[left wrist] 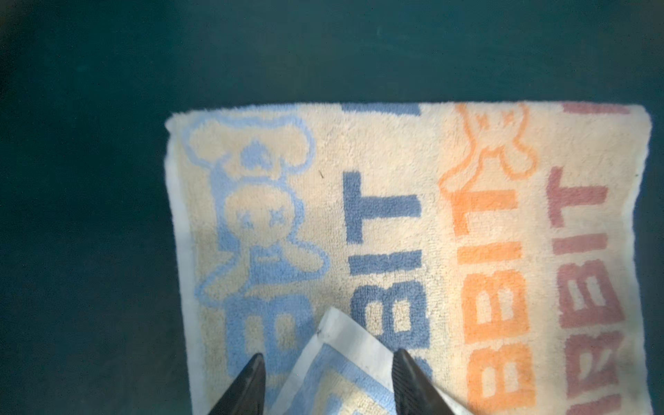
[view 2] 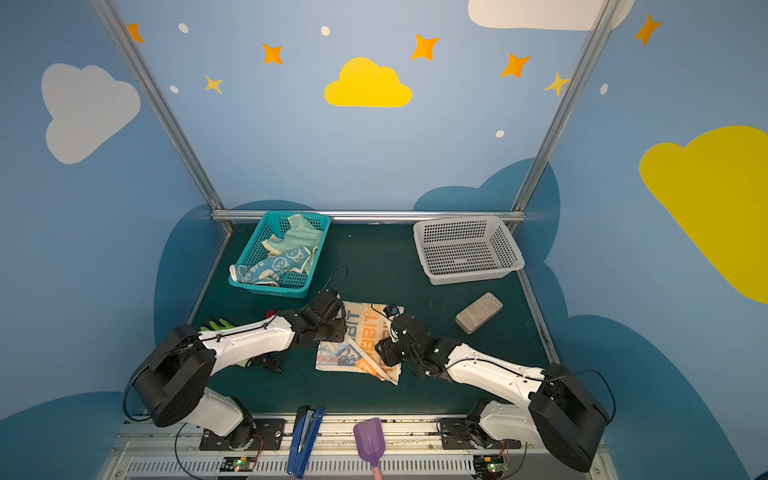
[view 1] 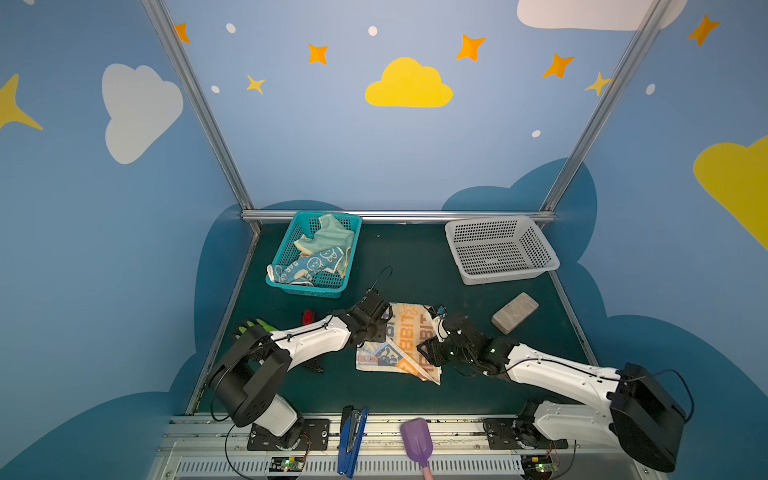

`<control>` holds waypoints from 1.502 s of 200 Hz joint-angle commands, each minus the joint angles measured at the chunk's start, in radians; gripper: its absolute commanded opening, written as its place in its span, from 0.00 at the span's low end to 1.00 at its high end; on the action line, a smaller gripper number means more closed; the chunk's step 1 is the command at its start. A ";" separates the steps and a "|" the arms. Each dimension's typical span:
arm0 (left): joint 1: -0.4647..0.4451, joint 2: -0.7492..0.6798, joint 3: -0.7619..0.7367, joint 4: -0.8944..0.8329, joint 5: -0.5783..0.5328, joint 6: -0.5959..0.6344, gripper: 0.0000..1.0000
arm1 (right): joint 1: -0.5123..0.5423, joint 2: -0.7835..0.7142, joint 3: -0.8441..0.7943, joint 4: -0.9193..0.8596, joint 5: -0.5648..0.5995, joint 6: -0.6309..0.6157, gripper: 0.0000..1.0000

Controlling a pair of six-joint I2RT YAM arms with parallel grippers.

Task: Fold and stack the towels

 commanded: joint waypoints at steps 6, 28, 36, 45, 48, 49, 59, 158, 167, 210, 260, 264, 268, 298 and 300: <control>-0.003 -0.044 -0.027 -0.003 0.060 -0.025 0.56 | -0.016 0.070 0.070 -0.004 -0.099 -0.026 0.49; -0.002 -0.116 -0.067 0.002 0.084 -0.031 0.56 | -0.036 0.142 0.150 -0.061 -0.178 -0.045 0.49; -0.003 -0.145 -0.084 0.000 0.089 -0.037 0.57 | -0.044 0.172 0.174 -0.077 -0.208 -0.052 0.51; -0.004 -0.179 -0.099 -0.007 0.092 -0.046 0.57 | -0.049 0.207 0.202 -0.096 -0.245 -0.060 0.52; -0.003 -0.189 -0.106 -0.009 0.094 -0.046 0.57 | -0.051 0.216 0.210 -0.101 -0.254 -0.064 0.52; -0.003 -0.194 -0.107 -0.010 0.094 -0.045 0.57 | -0.053 0.224 0.214 -0.106 -0.262 -0.066 0.52; -0.003 -0.225 -0.123 -0.026 0.096 -0.053 0.57 | -0.056 0.265 0.252 -0.127 -0.299 -0.075 0.56; -0.001 -0.532 -0.192 -0.106 -0.063 -0.129 0.68 | -0.047 0.494 0.368 -0.106 -0.479 -0.115 0.61; -0.001 -0.552 -0.190 -0.114 -0.083 -0.131 0.71 | -0.041 0.505 0.376 -0.107 -0.493 -0.123 0.60; 0.002 -0.634 -0.193 -0.129 -0.137 -0.113 1.00 | -0.002 0.528 0.402 -0.110 -0.555 -0.166 0.59; 0.009 -0.696 -0.192 -0.148 -0.195 -0.092 1.00 | 0.048 0.511 0.422 -0.151 -0.636 -0.227 0.59; 0.010 -0.699 -0.192 -0.149 -0.198 -0.090 1.00 | 0.054 0.512 0.425 -0.159 -0.637 -0.231 0.59; 0.011 -0.702 -0.193 -0.149 -0.200 -0.090 1.00 | 0.060 0.513 0.427 -0.167 -0.640 -0.234 0.59; 0.014 -0.710 -0.194 -0.151 -0.215 -0.084 1.00 | 0.103 0.535 0.428 -0.202 -0.652 -0.253 0.59; 0.014 -0.710 -0.193 -0.152 -0.216 -0.085 1.00 | 0.106 0.536 0.428 -0.203 -0.652 -0.254 0.59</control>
